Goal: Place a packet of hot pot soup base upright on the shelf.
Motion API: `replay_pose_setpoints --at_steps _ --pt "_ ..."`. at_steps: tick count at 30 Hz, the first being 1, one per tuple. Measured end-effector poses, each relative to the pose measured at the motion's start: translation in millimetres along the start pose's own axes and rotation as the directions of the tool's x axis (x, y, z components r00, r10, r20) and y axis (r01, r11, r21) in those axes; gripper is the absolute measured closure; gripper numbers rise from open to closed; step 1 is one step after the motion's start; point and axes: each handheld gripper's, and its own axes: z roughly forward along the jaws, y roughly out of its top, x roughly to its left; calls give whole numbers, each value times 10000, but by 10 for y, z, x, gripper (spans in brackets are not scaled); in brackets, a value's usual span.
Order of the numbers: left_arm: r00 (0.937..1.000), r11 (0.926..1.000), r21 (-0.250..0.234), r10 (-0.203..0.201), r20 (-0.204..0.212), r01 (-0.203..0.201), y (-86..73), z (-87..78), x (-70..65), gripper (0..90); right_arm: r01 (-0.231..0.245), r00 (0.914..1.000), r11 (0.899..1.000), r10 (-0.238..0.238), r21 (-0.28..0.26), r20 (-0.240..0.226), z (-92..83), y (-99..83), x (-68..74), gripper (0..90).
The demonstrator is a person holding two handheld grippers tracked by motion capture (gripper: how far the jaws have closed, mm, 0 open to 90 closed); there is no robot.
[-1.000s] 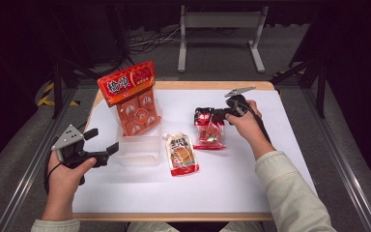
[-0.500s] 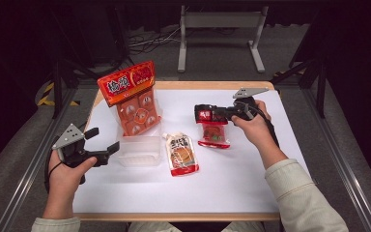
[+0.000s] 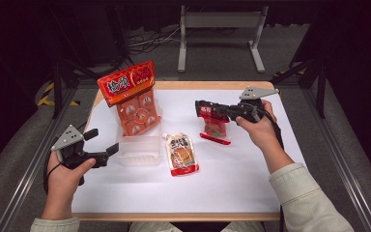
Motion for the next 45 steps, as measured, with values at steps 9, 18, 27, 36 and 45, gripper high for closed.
replay_pose_setpoints --at_steps 9,18,27,36,45 --pt "10000 10000 -95 -29 43 29 32 -47 -5 59 239 9996 9983 -245 -532 -113 -75 75 64 895" --pt "9998 9999 64 -106 169 105 35 -62 0 49 510 9971 9933 -565 -1040 -500 -90 166 124 895" --pt "9996 9998 158 -87 275 82 29 -60 -7 43 820 9918 9870 -945 -1383 -861 -10 262 229 895" --pt "9995 9997 262 16 324 -25 21 -80 -8 46 1109 9859 9814 -1286 -1566 -1074 119 370 333 894" --pt "9995 9995 329 -45 314 35 -11 -119 -22 46 1353 9777 9757 -1597 -1721 -1363 254 488 438 895"
